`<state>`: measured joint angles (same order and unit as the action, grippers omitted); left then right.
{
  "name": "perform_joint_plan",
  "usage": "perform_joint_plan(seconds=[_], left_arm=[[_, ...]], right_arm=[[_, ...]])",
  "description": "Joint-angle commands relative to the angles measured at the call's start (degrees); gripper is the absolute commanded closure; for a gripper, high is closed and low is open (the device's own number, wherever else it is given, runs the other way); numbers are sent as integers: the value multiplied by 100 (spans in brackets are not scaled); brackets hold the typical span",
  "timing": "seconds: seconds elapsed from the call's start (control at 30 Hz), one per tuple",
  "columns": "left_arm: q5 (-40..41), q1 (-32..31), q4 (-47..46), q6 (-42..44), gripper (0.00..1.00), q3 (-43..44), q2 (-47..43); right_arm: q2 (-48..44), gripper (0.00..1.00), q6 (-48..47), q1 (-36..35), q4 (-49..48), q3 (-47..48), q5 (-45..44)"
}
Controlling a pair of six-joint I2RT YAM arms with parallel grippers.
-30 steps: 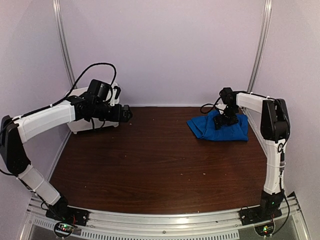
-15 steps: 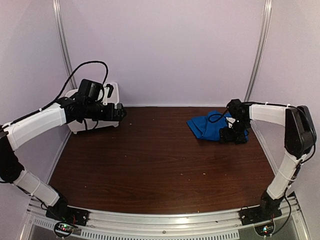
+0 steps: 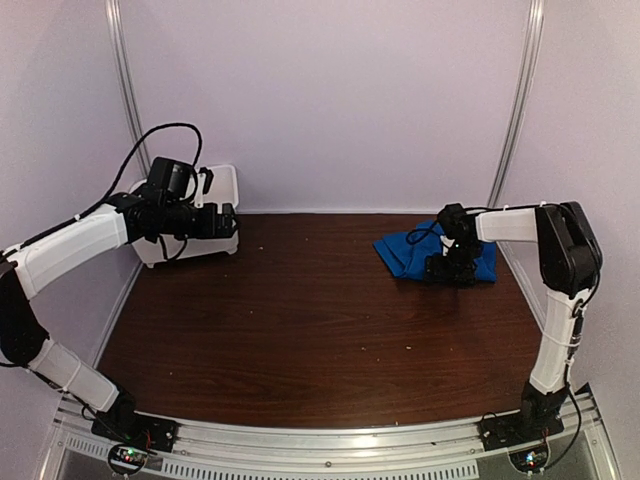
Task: Fold and stack the mixed laundry pile
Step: Move the rectangle-folded skirt to the corner of the board, then pick up the crumpled T-shirt from the bin.
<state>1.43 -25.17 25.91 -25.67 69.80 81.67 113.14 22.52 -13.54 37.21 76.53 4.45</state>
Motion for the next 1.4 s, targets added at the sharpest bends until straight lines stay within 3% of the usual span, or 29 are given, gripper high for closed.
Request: perform_joint_plan(seconds=[0.0,0.53,0.77,1.07,1.37], left_arm=[[-93,147,-22,-43,2,51,-63],[-14,325,140,-76,2,292,114],[-30,531,685,376,2,791,166],[43,1878,1261,650,2,2835,1115],[597,2319,1800,1036,2,5325,3772]], right_arm=[[358,12,-381,305,-46,268,-19],[1381,11,-1066,870,403,1959,5],[1057,12,-1480,964,850,2553,-79],[-438,4,-1662,908,1251,2557,170],[-1342,0,-1695,762,1467,2099,493]])
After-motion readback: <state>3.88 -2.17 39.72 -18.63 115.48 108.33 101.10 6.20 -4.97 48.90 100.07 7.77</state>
